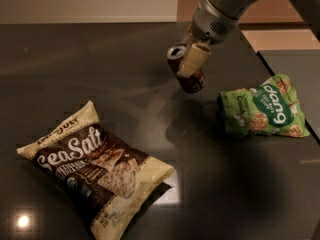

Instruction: Knock coke can over

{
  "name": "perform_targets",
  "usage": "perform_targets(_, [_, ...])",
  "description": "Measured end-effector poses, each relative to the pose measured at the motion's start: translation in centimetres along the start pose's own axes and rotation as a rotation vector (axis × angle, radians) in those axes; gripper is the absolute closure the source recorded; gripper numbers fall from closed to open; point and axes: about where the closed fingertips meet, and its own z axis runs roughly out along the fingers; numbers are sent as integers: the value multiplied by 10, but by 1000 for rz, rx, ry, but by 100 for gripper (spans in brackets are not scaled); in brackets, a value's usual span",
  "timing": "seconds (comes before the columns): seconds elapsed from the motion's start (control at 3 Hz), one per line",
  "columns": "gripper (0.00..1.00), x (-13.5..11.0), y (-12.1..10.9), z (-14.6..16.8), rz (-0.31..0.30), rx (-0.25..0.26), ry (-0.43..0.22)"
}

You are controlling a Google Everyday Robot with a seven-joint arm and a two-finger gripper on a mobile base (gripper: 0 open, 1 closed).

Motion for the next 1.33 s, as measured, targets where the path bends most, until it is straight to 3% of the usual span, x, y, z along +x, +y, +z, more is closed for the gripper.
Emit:
perform_targets(0.33, [100, 8, 13, -1, -61, -15, 115])
perform_targets(1.0, [100, 9, 33, 18, -188, -78, 227])
perform_targets(1.33, [82, 2, 42, 34, -282, -123, 262])
